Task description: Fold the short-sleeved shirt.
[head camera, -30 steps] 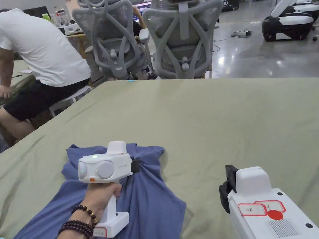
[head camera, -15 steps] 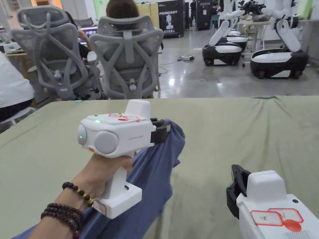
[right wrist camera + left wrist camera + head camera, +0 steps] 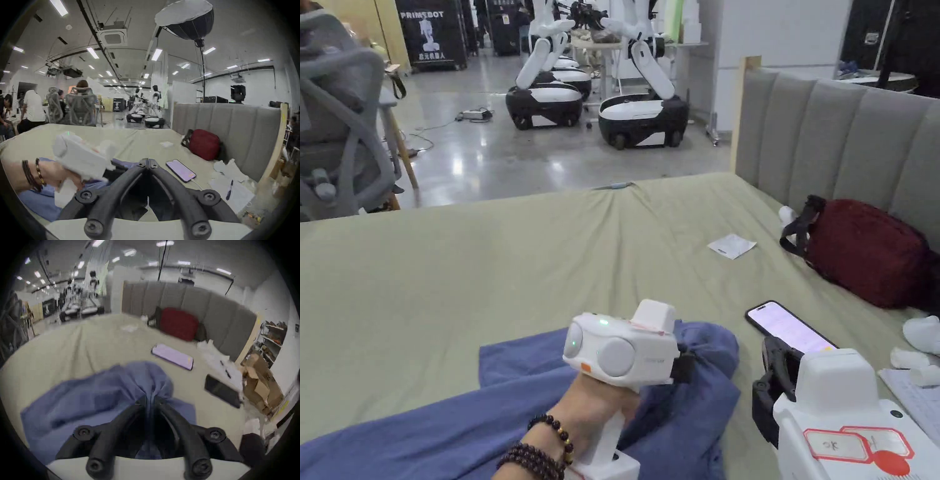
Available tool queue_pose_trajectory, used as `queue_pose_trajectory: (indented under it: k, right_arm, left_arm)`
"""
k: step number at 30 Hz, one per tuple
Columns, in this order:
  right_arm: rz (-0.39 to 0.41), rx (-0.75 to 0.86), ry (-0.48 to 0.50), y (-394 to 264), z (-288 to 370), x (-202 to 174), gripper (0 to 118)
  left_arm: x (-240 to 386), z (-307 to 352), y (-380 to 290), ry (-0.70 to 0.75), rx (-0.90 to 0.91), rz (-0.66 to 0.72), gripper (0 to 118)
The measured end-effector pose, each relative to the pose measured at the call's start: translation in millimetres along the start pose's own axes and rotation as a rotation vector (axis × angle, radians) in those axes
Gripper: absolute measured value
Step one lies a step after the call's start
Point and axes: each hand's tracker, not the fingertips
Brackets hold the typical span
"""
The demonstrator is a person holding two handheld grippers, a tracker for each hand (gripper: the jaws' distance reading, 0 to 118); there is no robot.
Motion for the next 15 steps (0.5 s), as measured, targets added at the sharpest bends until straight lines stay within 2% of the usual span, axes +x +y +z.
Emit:
queue_pose_trajectory:
  k: [1,2,3,4,5,6,8,10,13,14,15]
  right_arm:
    - [-0.001,-0.004,-0.005,-1.9,-0.6,2.6,0]
    - [-0.001,-0.008,-0.006,-3.7,-2.5,4.0,0]
    - [-0.001,-0.011,-0.006,-4.9,-2.6,4.6,0]
    - [-0.002,-0.014,-0.003,-5.4,-2.3,3.5,0]
    - [-0.003,-0.017,0.000,-5.6,-2.2,2.6,0]
    - [-0.004,-0.019,0.006,-5.8,-3.5,1.2,0]
    - [-0.003,-0.017,0.017,-4.9,-1.9,-4.1,0]
    - [-0.006,-0.023,0.043,-2.4,-4.1,-11.0,0]
    - [0.007,-0.033,0.080,0.7,-9.6,-26.3,0]
    - [0.012,-0.033,0.088,1.4,-11.7,-31.0,0]
    - [0.018,-0.034,0.101,1.8,-13.5,-37.2,0]
  left_arm:
    - [0.9,-5.5,-6.8,0.015,0.003,-0.009,9]
    - [1.3,-8.0,-11.0,0.030,0.005,-0.015,15]
    - [1.9,-4.4,-13.1,0.050,0.023,-0.018,32]
    - [2.1,0.3,-11.9,0.089,0.045,-0.010,76]
    - [2.0,6.3,-9.0,0.115,0.054,-0.016,107]
    - [1.0,16.4,-6.4,0.137,0.084,-0.019,116]
    - [-6.0,52.9,-2.5,0.117,0.228,0.002,118]
    - [-16.2,94.1,0.1,0.132,0.323,0.049,105]
    - [-26.2,163.7,-20.7,0.230,0.388,0.099,107]
    - [-29.0,182.4,-31.4,0.274,0.408,0.101,103]
    - [-31.4,201.3,-45.6,0.339,0.431,0.098,92]
